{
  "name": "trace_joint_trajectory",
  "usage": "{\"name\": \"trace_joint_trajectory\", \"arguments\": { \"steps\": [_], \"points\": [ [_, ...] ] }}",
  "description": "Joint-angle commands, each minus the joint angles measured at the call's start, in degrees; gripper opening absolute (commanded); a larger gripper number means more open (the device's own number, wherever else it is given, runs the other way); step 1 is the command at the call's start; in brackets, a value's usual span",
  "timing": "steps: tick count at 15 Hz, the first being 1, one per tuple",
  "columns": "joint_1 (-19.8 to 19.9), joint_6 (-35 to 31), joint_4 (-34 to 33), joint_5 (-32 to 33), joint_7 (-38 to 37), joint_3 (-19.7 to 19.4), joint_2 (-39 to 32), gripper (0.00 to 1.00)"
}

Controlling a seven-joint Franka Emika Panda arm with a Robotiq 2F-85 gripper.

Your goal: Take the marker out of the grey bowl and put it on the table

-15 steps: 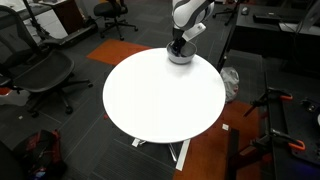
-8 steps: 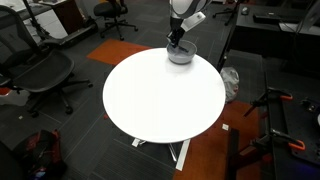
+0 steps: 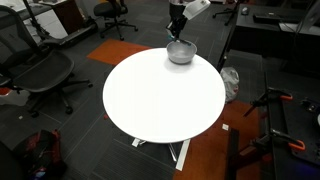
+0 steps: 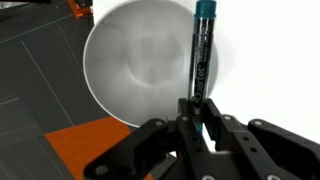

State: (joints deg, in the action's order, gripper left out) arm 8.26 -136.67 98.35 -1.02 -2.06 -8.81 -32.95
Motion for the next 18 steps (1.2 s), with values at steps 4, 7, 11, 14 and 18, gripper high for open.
{"name": "trace_joint_trajectory", "arguments": {
  "steps": [4,7,11,14,18],
  "points": [
    [-6.12,-1.58,7.32,2.43,-11.45,-0.26,6.13,0.05],
    [-7.66,-2.63,6.91,0.23,-16.8,0.71,4.7,0.05],
    [-9.81,-7.16,6.96,-1.45,-25.06,0.6,2.61,0.05],
    [-11.18,-10.41,6.72,-2.34,-29.6,0.19,0.52,0.05],
    [-12.59,-11.63,5.55,-2.59,-32.63,0.15,-3.03,0.05]
  ]
}}
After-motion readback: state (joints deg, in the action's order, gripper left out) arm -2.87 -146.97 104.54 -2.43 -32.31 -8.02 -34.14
